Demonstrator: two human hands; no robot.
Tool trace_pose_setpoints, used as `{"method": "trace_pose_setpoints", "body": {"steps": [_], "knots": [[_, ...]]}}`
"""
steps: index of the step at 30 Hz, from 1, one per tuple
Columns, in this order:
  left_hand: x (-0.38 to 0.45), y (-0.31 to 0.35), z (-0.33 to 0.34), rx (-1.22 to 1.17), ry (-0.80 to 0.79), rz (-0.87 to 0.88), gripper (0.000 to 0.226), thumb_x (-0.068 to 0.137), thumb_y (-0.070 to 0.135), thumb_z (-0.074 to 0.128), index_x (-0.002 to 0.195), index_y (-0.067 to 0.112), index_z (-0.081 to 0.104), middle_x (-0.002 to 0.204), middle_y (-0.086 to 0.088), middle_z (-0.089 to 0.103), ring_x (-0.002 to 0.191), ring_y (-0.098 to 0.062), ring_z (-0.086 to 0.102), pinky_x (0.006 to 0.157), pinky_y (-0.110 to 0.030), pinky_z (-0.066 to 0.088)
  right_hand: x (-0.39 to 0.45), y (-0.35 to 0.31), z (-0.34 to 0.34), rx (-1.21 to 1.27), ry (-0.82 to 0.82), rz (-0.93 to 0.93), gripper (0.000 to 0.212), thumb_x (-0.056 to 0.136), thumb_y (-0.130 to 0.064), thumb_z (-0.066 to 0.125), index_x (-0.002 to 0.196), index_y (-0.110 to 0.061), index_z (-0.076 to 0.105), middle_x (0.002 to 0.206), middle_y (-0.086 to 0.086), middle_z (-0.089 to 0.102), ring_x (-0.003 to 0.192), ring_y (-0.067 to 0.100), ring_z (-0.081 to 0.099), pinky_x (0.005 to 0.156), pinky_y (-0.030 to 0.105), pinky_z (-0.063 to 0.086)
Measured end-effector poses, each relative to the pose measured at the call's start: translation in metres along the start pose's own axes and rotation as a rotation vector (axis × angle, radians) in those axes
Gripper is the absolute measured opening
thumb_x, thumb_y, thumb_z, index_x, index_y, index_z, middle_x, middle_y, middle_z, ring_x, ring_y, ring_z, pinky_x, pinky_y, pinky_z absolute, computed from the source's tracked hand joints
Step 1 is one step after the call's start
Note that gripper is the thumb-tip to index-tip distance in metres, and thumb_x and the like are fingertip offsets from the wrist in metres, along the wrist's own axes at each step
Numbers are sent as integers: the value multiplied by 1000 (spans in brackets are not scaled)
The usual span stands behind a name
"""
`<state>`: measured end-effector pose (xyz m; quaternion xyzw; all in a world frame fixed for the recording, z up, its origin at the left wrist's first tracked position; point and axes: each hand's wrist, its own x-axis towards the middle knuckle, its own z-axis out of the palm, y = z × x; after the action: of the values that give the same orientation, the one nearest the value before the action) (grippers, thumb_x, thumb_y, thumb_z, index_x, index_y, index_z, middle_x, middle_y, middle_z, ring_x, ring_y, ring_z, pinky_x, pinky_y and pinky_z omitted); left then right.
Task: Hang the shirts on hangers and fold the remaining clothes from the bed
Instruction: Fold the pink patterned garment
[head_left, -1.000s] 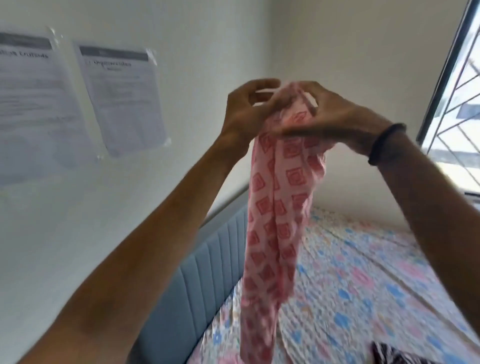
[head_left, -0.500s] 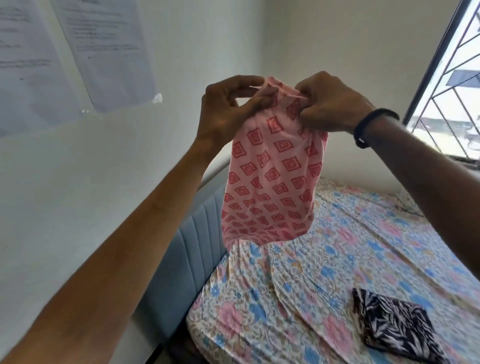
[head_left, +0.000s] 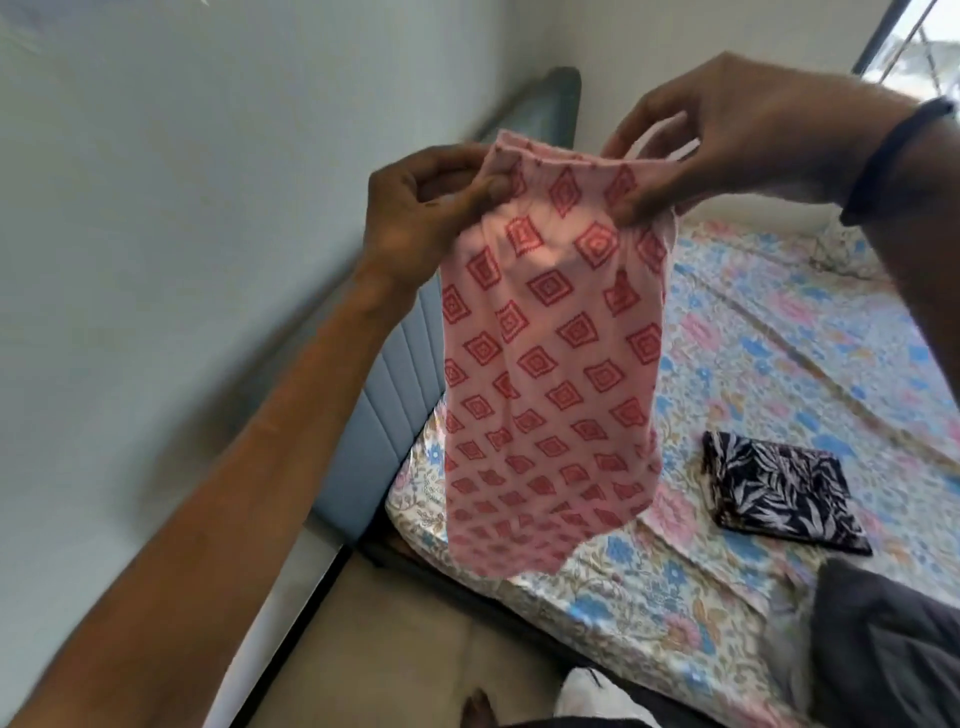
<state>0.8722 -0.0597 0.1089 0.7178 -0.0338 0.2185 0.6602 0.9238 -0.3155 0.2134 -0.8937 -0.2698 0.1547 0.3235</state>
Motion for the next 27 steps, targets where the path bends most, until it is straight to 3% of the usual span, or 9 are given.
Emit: {"method": "trace_pose_setpoints", "body": {"steps": [2,6,8,13,17,19,22,25,27], "knots": [[11,-32,11,0,-11,-81,31,80,17,88,108,10,76,99,-7,80,90,-22,77,80,-34,62,23,35,5,129,-29,73,44,74,-18,88,115,-17,70,92,3,80,86,11,77,67,19,59],[42,-132,41,24,14,-260,30,80,17,88,107,10,77,98,-8,79,87,-13,74,76,-25,59,92,138,35,373,1,207,54,70,-8,90,120,-6,69,103,24,76,98,29,77,78,34,65],[57,-195,58,62,43,-353,32,80,18,88,108,7,77,98,-6,79,87,-9,74,75,-22,58,135,196,62,454,40,290,57,70,-9,90,122,-3,67,105,25,73,97,30,76,74,31,65],[94,-372,105,141,175,-575,33,80,34,88,102,10,79,92,0,79,86,-7,75,81,-25,61,241,342,145,539,115,483,49,73,-8,93,115,-1,70,108,18,71,92,25,76,74,33,65],[121,-501,130,207,282,-665,20,83,22,86,97,10,78,84,2,76,73,-2,69,72,-15,55,330,444,202,519,168,526,27,79,-11,89,100,-6,72,85,9,69,60,5,69,70,26,61],[127,-557,136,261,302,-746,16,84,13,83,98,7,77,83,1,75,72,-3,68,71,-15,54,358,484,236,471,135,576,19,84,-15,84,86,-18,65,81,-2,64,56,-3,62,70,19,58],[121,-628,141,375,275,-845,40,82,22,82,119,10,73,93,6,73,85,-10,69,79,-21,57,368,539,291,391,210,600,27,89,-28,77,93,-26,50,98,-4,57,76,-5,53,72,-1,42],[53,-670,137,636,128,-1017,65,82,50,76,136,20,55,126,-2,63,108,-17,60,90,-27,52,340,559,360,273,340,616,31,86,-39,69,107,-23,53,113,4,57,101,11,52,83,1,31],[-24,-669,133,718,150,-1138,65,79,54,72,130,17,57,125,-6,62,110,-19,59,89,-31,56,287,558,416,302,385,701,42,89,-35,68,121,-9,60,121,8,58,110,17,51,91,5,33]]}}
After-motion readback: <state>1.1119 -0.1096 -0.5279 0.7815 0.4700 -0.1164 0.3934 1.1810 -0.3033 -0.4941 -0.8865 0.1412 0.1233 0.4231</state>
